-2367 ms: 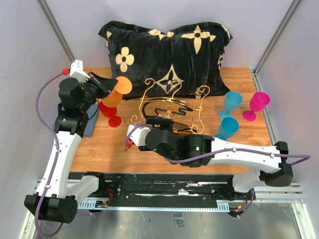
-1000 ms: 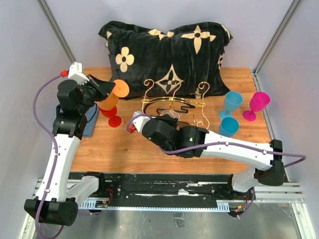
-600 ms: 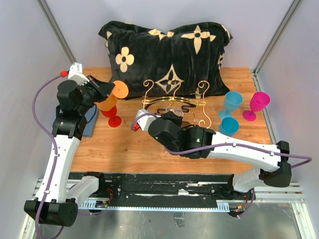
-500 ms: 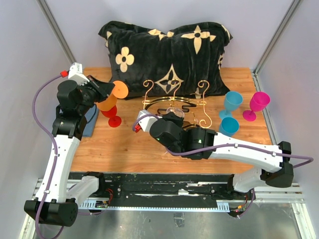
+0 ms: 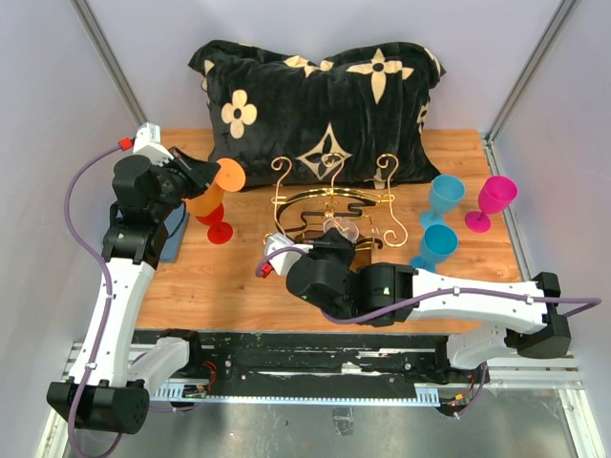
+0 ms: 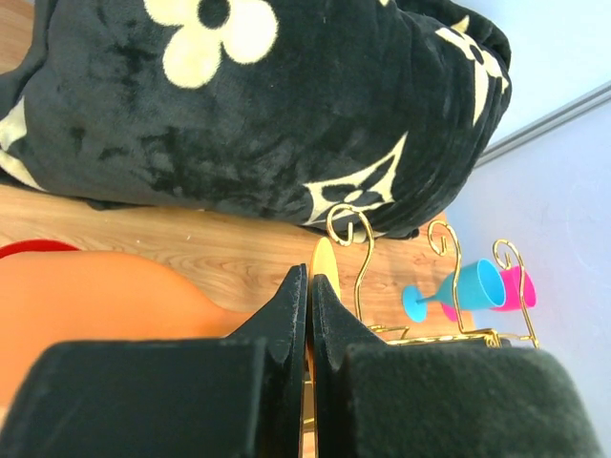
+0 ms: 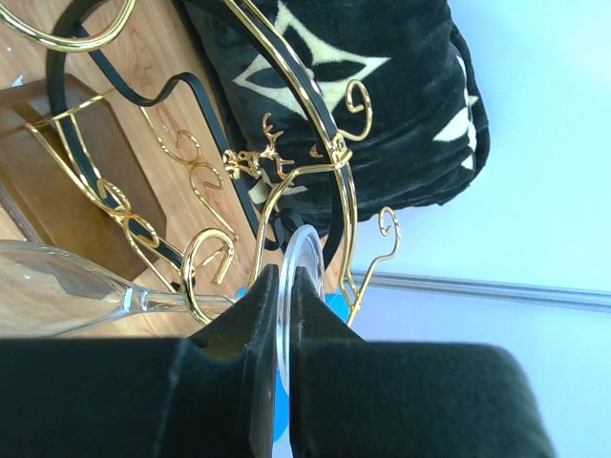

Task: Take the wine glass off the wine glass rack

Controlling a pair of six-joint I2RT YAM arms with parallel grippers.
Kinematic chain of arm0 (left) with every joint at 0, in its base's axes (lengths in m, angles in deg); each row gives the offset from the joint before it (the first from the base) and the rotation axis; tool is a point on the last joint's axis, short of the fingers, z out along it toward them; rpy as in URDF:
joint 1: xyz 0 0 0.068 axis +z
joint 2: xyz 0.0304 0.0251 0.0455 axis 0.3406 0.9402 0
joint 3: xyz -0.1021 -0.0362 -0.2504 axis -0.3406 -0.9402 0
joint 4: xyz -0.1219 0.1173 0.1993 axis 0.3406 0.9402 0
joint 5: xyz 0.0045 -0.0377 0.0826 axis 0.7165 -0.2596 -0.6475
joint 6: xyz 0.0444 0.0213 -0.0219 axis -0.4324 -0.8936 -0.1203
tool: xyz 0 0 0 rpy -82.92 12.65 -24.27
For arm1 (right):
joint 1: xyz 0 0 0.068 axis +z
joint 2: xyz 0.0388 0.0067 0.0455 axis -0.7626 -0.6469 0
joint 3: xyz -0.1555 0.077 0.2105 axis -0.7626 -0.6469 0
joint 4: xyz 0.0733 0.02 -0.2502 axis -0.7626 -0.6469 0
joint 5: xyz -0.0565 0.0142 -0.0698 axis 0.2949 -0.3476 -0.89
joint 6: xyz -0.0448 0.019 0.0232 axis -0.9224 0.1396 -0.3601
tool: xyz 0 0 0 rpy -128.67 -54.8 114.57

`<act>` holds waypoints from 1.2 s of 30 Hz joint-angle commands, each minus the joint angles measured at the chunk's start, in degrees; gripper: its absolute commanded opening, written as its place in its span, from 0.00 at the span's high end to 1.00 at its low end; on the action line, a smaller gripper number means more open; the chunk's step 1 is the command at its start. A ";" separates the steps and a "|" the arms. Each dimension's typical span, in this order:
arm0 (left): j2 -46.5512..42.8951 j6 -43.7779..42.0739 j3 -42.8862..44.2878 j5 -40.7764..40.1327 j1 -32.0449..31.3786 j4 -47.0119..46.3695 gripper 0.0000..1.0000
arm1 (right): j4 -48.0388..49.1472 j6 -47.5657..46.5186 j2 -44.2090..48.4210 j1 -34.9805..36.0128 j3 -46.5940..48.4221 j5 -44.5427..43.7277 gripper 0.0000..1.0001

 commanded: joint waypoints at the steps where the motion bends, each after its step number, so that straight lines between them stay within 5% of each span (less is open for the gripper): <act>1: -0.77 -0.69 -0.05 -0.18 0.65 -1.43 1.00 | -1.72 1.11 -0.96 1.90 -1.25 -8.98 0.99; 7: -1.15 -1.42 -0.16 -1.12 0.65 -0.88 0.99 | 2.31 -0.05 2.81 -0.23 -5.69 -11.27 0.99; 19: -0.10 -15.87 6.89 -16.01 0.65 9.52 1.00 | 33.23 -19.92 5.18 -6.11 -12.50 -5.23 0.99; 28: -0.46 -25.75 13.48 -21.22 0.56 14.12 1.00 | 35.32 -18.80 1.26 -9.80 -7.43 3.20 0.99; 36: 3.47 -31.50 9.97 -39.83 0.56 18.36 1.00 | 33.80 -15.80 -0.40 -11.03 -4.07 7.14 0.99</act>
